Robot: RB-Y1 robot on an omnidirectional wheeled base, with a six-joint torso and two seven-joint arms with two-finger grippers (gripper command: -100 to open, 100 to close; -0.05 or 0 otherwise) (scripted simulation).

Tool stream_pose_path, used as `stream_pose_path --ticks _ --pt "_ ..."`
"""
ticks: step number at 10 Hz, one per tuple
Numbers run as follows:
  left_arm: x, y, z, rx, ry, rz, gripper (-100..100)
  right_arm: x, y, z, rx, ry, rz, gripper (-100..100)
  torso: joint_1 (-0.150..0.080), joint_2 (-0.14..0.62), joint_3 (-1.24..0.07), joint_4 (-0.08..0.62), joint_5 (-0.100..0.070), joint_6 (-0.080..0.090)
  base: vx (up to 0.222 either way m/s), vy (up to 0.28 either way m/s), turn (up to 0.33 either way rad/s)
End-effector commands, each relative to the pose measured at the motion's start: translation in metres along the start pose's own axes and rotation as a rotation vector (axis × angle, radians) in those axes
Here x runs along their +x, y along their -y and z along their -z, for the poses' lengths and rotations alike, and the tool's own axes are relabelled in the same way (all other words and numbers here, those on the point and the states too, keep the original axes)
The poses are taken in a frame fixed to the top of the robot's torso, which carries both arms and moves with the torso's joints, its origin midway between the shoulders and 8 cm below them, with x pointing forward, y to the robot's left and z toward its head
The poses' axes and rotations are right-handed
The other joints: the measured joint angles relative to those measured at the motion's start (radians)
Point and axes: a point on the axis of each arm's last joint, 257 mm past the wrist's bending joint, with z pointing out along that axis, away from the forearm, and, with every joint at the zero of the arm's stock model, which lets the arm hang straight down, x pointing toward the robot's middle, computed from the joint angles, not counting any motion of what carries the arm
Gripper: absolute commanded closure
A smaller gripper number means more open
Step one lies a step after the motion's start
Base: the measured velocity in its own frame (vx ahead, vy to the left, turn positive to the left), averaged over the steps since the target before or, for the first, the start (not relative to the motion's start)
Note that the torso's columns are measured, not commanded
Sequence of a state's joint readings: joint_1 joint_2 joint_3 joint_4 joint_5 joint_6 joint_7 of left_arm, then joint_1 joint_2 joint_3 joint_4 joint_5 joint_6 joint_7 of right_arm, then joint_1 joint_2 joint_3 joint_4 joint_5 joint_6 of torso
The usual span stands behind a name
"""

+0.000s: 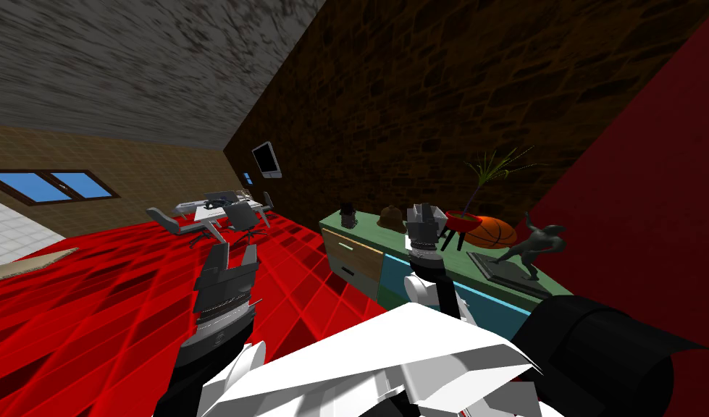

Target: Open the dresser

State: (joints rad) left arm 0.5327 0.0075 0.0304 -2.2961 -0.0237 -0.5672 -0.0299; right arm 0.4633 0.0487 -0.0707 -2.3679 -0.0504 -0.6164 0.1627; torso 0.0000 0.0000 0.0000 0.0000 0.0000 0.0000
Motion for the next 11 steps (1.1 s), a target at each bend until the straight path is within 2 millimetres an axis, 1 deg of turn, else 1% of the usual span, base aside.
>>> stream_pose_path --ticks 1,3,9,10,11 --pt "0.0 0.0 0.0 0.0 0.0 0.0 0 0.0 0.0 0.0 0.0 0.0 0.0 0 0.0 0.04 -0.082 0.041 0.0 0.0 0.0 0.0 0.0" --pt "0.0 0.0 0.0 0.0 0.0 0.0 0 0.0 0.0 0.0 0.0 0.0 0.0 0 0.0 0.175 -0.351 0.176 0.0 0.0 0.0 0.0 0.0" --pt "0.0 0.0 0.0 0.0 0.0 0.0 0 0.0 0.0 0.0 0.0 0.0 0.0 0 0.0 0.618 -1.234 0.617 0.0 0.0 0.0 0.0 0.0" --pt "0.0 0.0 0.0 0.0 0.0 0.0 0 0.009 0.002 0.0 0.001 -0.057 0.03 -100 0.0 0.691 -1.382 0.691 0.0 0.0 0.021 0.017 -0.013" --pt "0.0 0.0 0.0 0.0 0.0 0.0 0 0.015 0.005 0.001 0.005 -0.096 0.058 -100 0.001 0.724 -1.451 0.724 0.0 0.0 0.037 0.042 -0.017"
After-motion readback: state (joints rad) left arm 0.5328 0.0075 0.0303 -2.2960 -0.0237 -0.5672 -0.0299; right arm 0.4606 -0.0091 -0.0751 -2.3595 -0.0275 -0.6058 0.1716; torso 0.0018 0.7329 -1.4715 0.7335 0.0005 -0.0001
